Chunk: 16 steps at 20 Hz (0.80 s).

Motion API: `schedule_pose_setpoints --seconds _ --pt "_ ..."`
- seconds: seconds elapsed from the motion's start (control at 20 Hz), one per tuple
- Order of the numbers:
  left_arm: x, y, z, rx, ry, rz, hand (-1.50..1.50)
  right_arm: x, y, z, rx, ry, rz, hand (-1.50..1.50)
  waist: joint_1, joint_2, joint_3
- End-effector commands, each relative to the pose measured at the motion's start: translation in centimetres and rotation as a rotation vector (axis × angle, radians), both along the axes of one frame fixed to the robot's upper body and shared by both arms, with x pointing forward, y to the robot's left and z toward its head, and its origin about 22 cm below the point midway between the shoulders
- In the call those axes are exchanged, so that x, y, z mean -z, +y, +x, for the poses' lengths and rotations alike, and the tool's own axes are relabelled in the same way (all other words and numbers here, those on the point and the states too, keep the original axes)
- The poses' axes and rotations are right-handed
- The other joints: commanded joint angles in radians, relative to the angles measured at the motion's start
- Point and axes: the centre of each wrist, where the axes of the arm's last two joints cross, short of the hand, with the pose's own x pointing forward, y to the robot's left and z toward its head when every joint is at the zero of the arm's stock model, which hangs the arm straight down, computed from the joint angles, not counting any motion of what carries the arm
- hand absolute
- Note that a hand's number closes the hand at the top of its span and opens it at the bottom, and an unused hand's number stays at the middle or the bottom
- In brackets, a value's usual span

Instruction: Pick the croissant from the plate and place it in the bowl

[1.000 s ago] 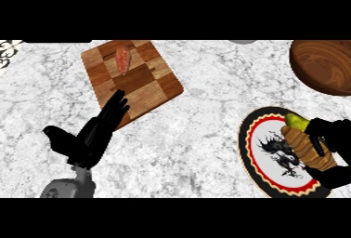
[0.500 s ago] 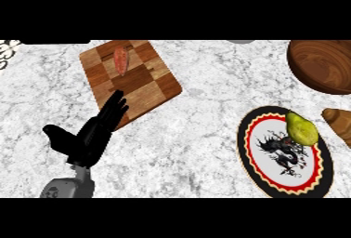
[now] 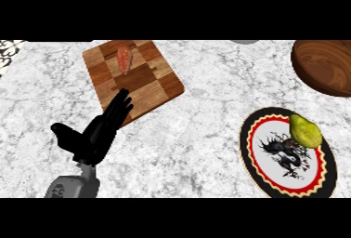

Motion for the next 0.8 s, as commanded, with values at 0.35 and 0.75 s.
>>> schedule_pose_setpoints --seconds 0.35,0.75 --pt "-1.0 0.3 1.5 0.029 -0.029 0.005 0.00 -0.4 -3.3 9.1 0.070 -0.025 0.094 1.50 0.020 0.008 0.001" --pt "-0.6 -0.8 0.2 0.051 -0.011 -0.002 0.00 2.8 -6.1 14.4 0.105 -0.042 0.032 1.50 0.038 0.013 0.002"
